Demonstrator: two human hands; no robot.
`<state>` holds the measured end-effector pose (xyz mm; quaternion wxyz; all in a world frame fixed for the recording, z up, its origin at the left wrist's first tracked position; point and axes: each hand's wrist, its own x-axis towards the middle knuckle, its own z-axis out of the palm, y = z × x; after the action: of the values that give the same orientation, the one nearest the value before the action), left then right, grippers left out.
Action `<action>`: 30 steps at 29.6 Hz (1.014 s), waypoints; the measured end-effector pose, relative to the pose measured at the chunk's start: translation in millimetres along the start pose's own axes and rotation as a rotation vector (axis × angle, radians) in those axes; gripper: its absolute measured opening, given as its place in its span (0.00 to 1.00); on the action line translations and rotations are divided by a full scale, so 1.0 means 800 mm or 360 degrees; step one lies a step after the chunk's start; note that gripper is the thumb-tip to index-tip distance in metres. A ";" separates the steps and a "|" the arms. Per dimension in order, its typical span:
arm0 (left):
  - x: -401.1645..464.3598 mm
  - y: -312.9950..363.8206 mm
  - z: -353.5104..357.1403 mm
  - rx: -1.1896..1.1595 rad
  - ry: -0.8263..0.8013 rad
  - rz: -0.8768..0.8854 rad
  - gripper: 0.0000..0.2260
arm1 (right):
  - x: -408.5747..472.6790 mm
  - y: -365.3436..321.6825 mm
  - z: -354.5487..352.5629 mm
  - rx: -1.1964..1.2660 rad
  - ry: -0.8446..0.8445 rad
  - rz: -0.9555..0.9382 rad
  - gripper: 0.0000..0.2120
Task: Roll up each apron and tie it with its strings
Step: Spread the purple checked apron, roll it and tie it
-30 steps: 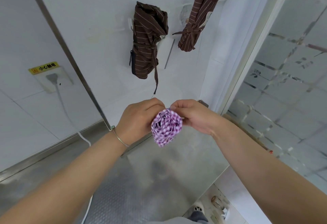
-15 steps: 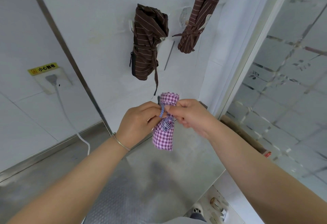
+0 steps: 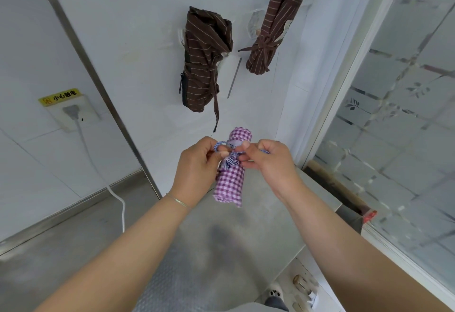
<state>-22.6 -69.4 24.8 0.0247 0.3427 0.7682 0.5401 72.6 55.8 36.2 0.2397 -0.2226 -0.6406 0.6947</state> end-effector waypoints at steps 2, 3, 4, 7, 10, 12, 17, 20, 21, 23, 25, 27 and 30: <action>0.000 0.002 -0.002 0.0096 -0.0057 -0.0001 0.06 | -0.002 -0.001 -0.004 -0.0018 -0.0047 0.0012 0.14; 0.000 0.003 -0.004 0.0116 -0.0085 0.0002 0.07 | -0.002 -0.001 -0.006 -0.0010 -0.0080 0.0018 0.13; 0.001 0.005 -0.006 0.0104 -0.0119 -0.0008 0.08 | -0.002 -0.002 -0.009 -0.0011 -0.0111 0.0017 0.13; 0.004 0.004 -0.012 -0.0127 -0.0153 -0.0113 0.10 | -0.003 -0.002 -0.015 -0.0057 -0.0178 0.0000 0.22; 0.002 0.002 -0.013 -0.0351 -0.0109 -0.0214 0.09 | -0.001 0.003 -0.024 -0.0215 -0.0138 -0.0099 0.26; -0.004 0.002 -0.011 -0.0397 -0.0111 -0.0227 0.09 | 0.000 0.005 -0.030 -0.0444 -0.0085 -0.0193 0.26; -0.013 0.013 -0.009 -0.0291 -0.0167 0.0037 0.12 | 0.001 0.003 -0.023 -0.0586 -0.0070 -0.0092 0.23; -0.015 0.027 -0.007 -0.0423 -0.0283 0.0065 0.10 | 0.009 -0.005 -0.019 -0.0694 -0.0159 -0.0015 0.20; -0.012 0.029 -0.007 -0.0475 -0.0294 0.0012 0.09 | 0.011 -0.004 -0.019 -0.0746 -0.0152 -0.0013 0.20; -0.004 0.026 -0.006 -0.0523 -0.0299 -0.0118 0.08 | 0.013 0.003 -0.019 -0.0857 -0.0110 -0.0034 0.20; 0.002 0.015 -0.005 -0.0480 -0.0334 -0.0295 0.05 | 0.009 0.013 -0.018 -0.0831 -0.0111 -0.0059 0.18; -0.001 -0.001 -0.001 -0.0433 -0.0406 -0.0500 0.03 | 0.003 0.022 -0.019 -0.0666 -0.0119 -0.0123 0.16; -0.021 -0.022 0.009 -0.0422 -0.0577 -0.0678 0.03 | 0.004 0.021 -0.026 -0.0714 -0.0092 -0.0327 0.18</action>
<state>-15.6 -75.7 1.3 0.3185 0.2586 0.7286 0.5485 82.0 73.4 17.6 0.2352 -0.1841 -0.8047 0.5131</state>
